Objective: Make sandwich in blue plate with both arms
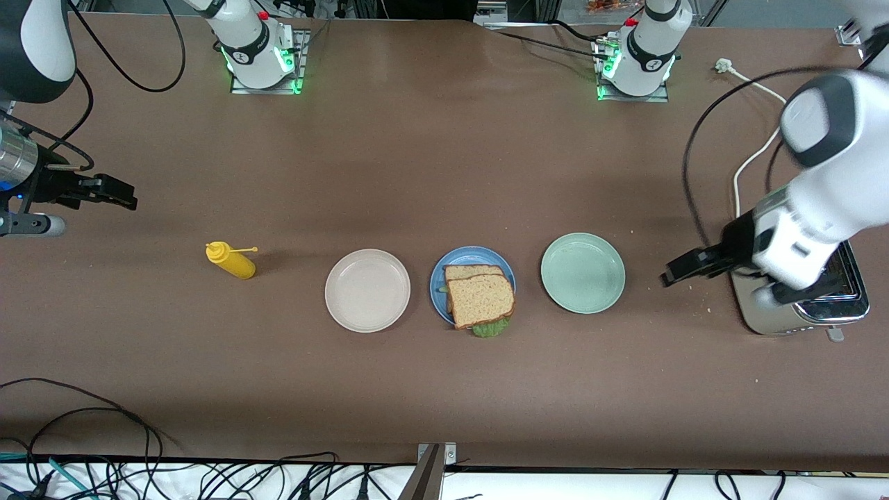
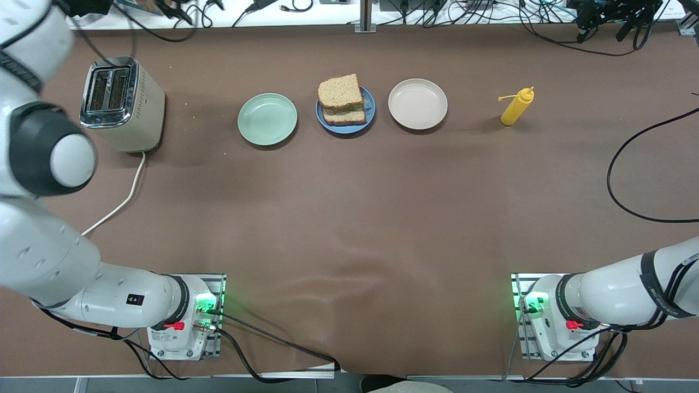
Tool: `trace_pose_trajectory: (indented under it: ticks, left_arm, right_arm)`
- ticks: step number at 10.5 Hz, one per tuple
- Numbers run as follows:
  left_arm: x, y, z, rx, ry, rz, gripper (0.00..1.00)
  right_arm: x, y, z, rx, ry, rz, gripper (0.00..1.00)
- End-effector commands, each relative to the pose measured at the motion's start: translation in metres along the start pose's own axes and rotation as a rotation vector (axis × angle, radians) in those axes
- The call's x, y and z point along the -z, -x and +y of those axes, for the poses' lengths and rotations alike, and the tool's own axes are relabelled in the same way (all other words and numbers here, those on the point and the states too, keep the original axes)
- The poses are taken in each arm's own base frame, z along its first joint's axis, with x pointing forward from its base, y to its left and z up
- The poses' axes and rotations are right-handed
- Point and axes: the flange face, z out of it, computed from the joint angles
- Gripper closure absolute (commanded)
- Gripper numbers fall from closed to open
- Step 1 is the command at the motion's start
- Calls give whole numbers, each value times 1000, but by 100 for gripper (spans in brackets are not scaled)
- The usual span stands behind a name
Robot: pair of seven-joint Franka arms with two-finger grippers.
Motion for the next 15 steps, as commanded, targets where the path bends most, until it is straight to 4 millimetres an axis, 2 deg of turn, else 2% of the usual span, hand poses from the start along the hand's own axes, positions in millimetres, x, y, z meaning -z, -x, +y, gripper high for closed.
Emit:
trace_pose_trajectory:
  ticks: [1,2,3,5,7,10,11,13,15]
  left_arm:
    - [66,58,-16,-56,-103,40,0]
    - [87,70,-19,-71,-147,38,0]
    - [116,81,-26,-63,-146,53,0]
    - [137,92,-50,-24,-163,19,0]
    - [143,95,-58,-33,-261,-2,0]
    - [154,103,-62,-32,-303,-54,0]
    - [150,108,-59,-70,-313,-89,0]
    - [154,104,-75,-208,-302,-126,0]
    - [153,104,-75,-214,-297,-129,0]
  right_arm:
    - [1,-5,-7,3,11,-2,0]
    - [3,-5,-13,-24,15,1,0]
    - [6,-6,-16,-85,8,8,0]
    - [7,-6,-17,-107,8,8,0]
    - [7,-6,-17,-102,8,10,0]
    - [6,-6,-16,-102,7,8,0]
    - [6,-6,-16,-102,7,6,0]
    - [6,-6,-16,-102,7,8,0]
    - [6,-6,-16,-101,7,8,0]
